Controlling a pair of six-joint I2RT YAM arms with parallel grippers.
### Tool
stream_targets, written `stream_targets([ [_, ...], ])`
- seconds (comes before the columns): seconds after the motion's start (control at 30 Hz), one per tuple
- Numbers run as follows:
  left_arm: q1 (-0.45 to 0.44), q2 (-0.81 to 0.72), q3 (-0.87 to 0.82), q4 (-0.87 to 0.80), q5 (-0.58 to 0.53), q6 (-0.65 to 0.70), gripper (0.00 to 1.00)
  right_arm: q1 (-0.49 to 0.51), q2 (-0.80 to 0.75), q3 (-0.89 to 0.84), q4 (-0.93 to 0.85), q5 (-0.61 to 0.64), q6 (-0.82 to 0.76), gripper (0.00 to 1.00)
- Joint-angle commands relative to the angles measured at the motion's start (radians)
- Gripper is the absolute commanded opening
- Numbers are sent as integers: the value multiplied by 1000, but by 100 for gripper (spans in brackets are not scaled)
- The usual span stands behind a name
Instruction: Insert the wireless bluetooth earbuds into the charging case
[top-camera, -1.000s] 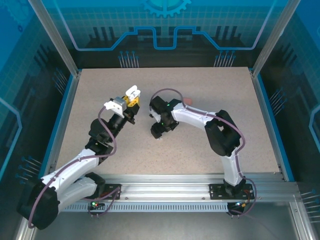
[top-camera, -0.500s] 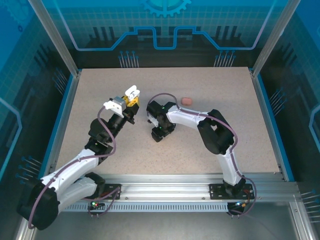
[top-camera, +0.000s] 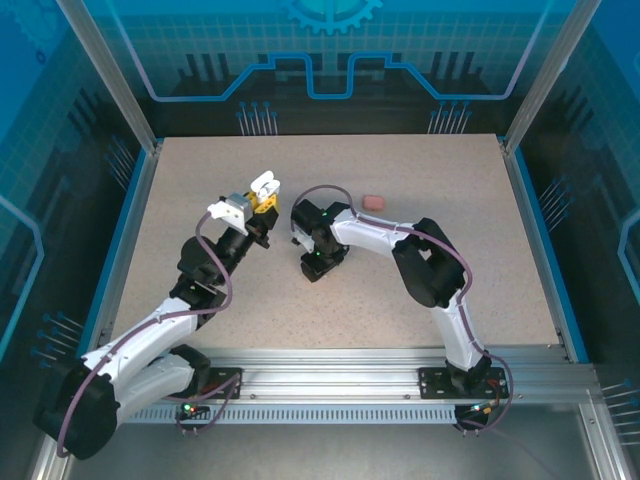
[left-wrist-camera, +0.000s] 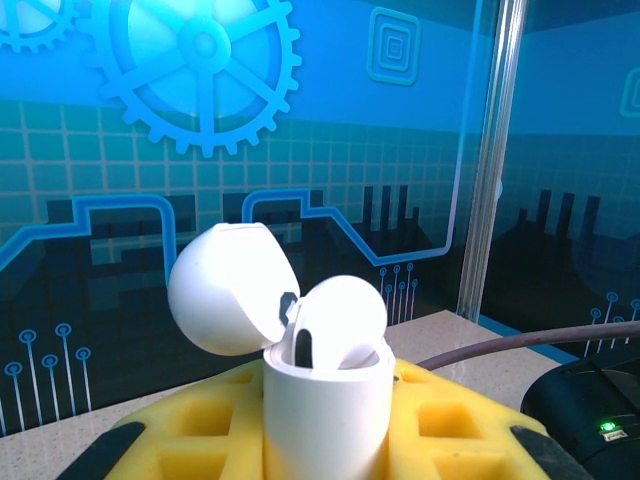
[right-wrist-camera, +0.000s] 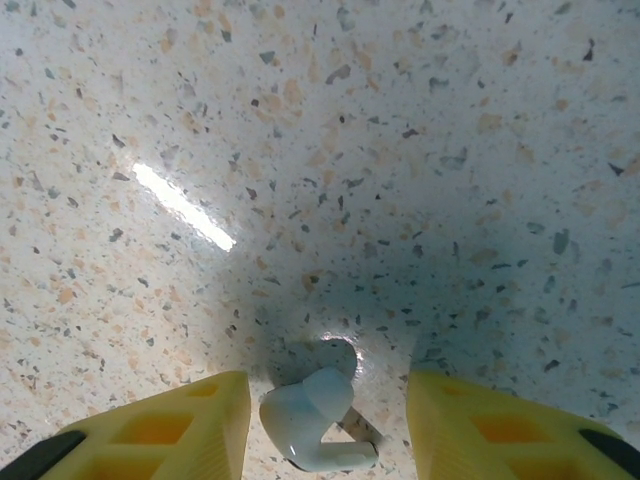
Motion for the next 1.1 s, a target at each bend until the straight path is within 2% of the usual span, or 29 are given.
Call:
stream_targets([
  [0.0, 10, 3, 38, 12, 1, -10, 0, -3, 25, 17, -28, -29, -16, 45],
  [0.13, 10, 4, 40, 12, 1, -9, 0, -7, 22, 2, -25, -35, -20, 44],
  [0.3, 11, 2, 39, 12, 1, -9, 0, -14, 10, -26, -16, -32, -17, 32],
  [0.6, 10, 10, 43, 14, 2, -13, 0, -29, -34, -74, 2, -33, -15, 41],
  [1.07, 10, 17, 52, 16, 9, -19, 0, -11, -146, -175, 29, -44, 17, 41],
])
